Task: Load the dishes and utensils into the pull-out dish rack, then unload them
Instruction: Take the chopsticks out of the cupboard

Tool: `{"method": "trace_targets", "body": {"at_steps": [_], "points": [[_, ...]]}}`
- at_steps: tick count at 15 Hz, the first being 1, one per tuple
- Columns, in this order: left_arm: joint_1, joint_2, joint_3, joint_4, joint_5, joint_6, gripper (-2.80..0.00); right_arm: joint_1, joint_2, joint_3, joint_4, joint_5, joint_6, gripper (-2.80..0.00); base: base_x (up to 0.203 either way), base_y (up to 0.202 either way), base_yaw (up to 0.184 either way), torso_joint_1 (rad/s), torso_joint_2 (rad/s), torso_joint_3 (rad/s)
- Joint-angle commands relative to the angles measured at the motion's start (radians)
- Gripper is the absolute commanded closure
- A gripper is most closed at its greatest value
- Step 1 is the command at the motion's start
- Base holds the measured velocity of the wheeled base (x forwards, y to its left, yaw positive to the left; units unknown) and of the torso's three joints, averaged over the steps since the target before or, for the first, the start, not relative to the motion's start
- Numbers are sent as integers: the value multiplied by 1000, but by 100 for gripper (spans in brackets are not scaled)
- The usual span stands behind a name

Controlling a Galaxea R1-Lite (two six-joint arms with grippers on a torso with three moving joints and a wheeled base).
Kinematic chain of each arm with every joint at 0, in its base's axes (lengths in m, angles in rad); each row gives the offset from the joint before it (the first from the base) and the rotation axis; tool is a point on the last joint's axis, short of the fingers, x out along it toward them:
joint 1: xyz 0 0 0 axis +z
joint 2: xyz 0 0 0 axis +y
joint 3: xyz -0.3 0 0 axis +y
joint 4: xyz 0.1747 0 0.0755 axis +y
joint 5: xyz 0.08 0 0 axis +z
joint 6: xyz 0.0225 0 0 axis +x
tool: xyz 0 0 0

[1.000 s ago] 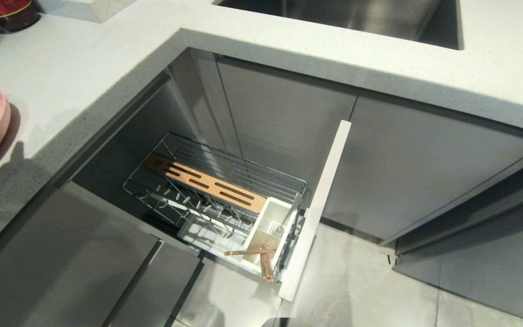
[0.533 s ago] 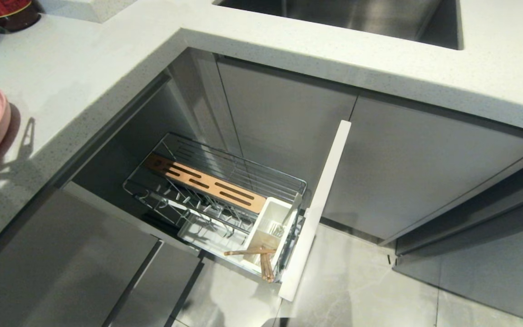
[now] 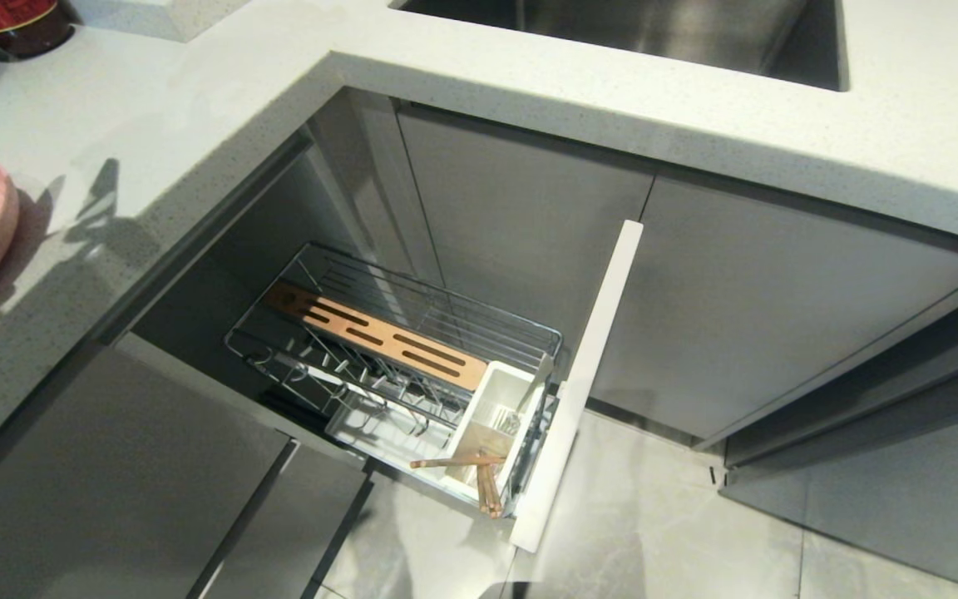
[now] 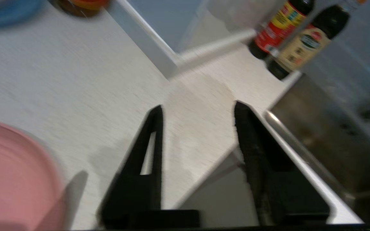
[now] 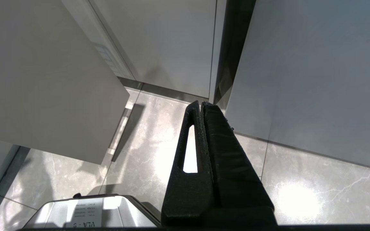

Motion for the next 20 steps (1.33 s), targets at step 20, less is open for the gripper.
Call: {"method": "trace_targets", "body": {"at_steps": [20], "points": [[-371, 589, -401, 1271, -449, -258, 0, 0, -4, 0, -1, 0, 1, 0, 0, 0, 0, 0, 0, 0]]}}
